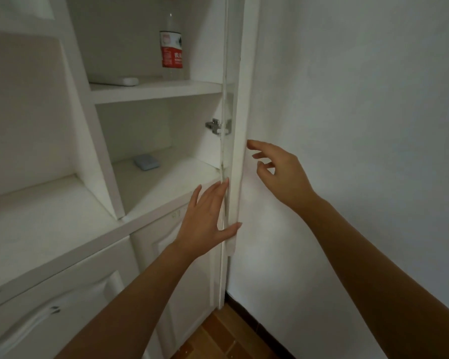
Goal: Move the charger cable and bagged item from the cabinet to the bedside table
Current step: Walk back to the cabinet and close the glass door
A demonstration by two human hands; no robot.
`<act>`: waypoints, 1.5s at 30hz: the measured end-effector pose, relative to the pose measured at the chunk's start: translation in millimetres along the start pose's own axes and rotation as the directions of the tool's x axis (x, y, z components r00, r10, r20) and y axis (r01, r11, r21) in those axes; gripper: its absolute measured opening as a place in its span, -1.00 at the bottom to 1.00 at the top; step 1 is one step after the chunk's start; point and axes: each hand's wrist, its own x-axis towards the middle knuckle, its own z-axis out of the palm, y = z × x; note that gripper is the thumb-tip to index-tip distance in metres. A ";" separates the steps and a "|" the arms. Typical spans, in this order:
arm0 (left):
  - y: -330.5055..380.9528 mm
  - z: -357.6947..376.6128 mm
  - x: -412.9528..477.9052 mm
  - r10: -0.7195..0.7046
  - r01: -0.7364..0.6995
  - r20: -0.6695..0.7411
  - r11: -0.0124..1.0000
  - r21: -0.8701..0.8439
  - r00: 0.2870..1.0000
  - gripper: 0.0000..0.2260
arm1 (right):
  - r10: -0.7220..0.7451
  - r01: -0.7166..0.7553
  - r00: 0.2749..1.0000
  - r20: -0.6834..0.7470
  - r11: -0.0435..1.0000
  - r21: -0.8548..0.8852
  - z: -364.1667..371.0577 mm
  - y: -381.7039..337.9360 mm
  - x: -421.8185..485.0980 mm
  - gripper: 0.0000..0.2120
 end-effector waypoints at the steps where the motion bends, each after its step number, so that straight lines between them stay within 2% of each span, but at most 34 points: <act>1: -0.6 -1.4 -0.7 -0.002 0.002 -0.003 1.000 0.020 1.000 -0.25 | -0.008 0.008 1.000 0.012 1.000 0.001 2.5 0.4 1.9 -0.57; 8: -13.4 -14.7 -13.7 -0.004 0.011 -0.070 0.995 0.098 0.998 -0.27 | -0.076 0.074 0.987 0.139 0.997 0.017 31.4 4.2 17.5 -0.45; 14: -36.2 -31.6 -33.2 -0.114 0.146 -0.176 0.972 0.185 0.978 -0.25 | -0.153 0.142 0.962 0.225 0.988 0.066 60.8 5.3 30.9 -0.36; 18: -56.2 -46.1 -40.2 -0.167 0.228 -0.203 0.914 0.335 0.965 -0.31 | -0.200 0.199 0.946 0.254 0.979 0.031 85.3 7.7 46.9 -0.24; 27: -91.2 -52.9 -49.4 -0.174 0.265 -0.209 0.775 0.574 0.962 -0.39 | -0.224 0.260 0.931 0.288 0.961 -0.095 135.3 6.2 72.3 -0.25; 31: -110.4 -60.2 -49.6 -0.259 0.342 -0.226 0.763 0.548 0.939 -0.47 | -0.222 0.264 0.921 0.320 0.960 -0.093 148.7 8.7 75.5 -0.25; 37: -142.0 -70.0 -41.6 -0.364 0.461 -0.283 0.726 0.510 0.887 -0.49 | -0.213 0.272 0.893 0.398 0.957 -0.098 168.1 9.5 88.5 -0.23; 45: -168.3 -71.1 -41.1 -0.401 0.422 -0.152 0.768 0.482 0.903 -0.47 | -0.202 0.276 0.907 0.371 0.948 -0.161 201.5 15.8 96.8 -0.14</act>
